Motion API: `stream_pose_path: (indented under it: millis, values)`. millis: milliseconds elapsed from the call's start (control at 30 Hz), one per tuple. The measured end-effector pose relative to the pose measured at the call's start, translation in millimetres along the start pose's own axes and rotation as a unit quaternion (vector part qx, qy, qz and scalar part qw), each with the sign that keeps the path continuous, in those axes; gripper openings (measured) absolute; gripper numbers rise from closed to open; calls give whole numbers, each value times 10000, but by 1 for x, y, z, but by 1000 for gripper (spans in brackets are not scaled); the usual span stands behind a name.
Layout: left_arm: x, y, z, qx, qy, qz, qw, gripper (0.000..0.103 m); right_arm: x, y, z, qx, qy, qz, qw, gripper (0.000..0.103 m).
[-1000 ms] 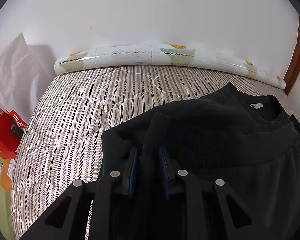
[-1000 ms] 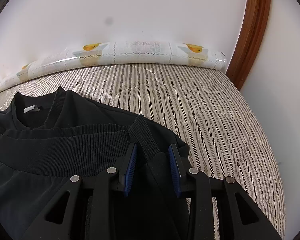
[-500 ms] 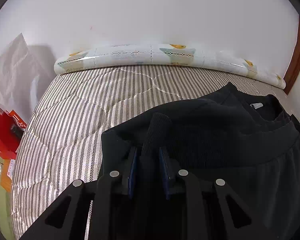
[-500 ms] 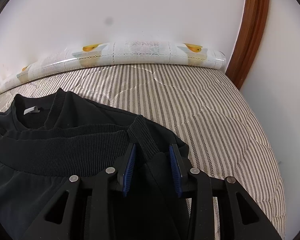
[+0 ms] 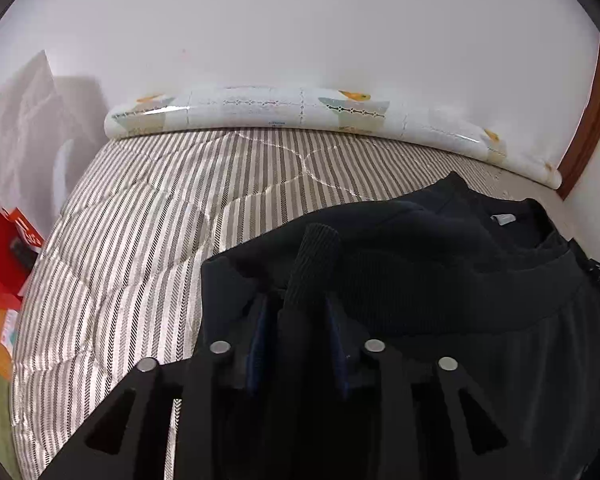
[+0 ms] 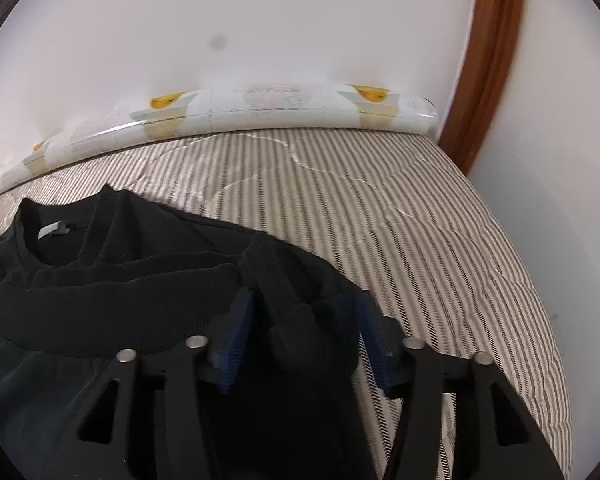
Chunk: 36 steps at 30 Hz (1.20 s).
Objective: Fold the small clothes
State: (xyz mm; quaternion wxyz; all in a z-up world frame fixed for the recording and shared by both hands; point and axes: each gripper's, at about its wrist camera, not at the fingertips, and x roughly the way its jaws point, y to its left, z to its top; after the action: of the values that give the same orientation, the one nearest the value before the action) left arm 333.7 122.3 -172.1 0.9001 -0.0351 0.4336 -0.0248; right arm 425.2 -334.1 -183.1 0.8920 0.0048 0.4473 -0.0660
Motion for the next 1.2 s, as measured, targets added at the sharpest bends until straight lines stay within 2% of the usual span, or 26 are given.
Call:
stream_pose_path:
  millis: [67, 167, 267, 400, 533, 667, 833, 967, 1100, 1200]
  values:
    - [-7, -2, -4, 93, 62, 38, 9999, 36, -1, -7, 3, 131, 48, 107, 9998, 56]
    - [-19, -4, -17, 272, 199, 90, 9994, 41, -14, -12, 1, 134, -38, -30, 9999, 56]
    - [-37, 0, -33, 341, 156, 101, 9992, 46, -38, -10, -12, -29, -149, -184, 9997, 57]
    - [-56, 14, -56, 86, 324, -130, 9994, 47, -70, -10, -42, -204, -170, -346, 9991, 58]
    - [-80, 29, -80, -63, 204, -8, 9998, 49, -93, -13, -82, -427, -12, -629, 9971, 58]
    - [-98, 42, -107, -128, 358, -195, 9991, 49, -114, -24, -120, -464, 102, -798, 9957, 58]
    - [-126, 52, -143, -66, 236, -74, 9997, 49, -145, -30, -142, -276, 203, -839, 9959, 58]
    - [-141, 54, -161, -143, 187, -64, 9997, 49, -173, -2, -147, -554, -54, -815, 9951, 58]
    - [-154, 64, -178, -358, 220, -135, 9990, 49, -197, 48, -149, -741, -378, -411, 9957, 58]
    - [-165, 73, -191, -477, 224, -139, 9985, 49, -202, 100, -151, -1082, -417, -83, 9932, 60]
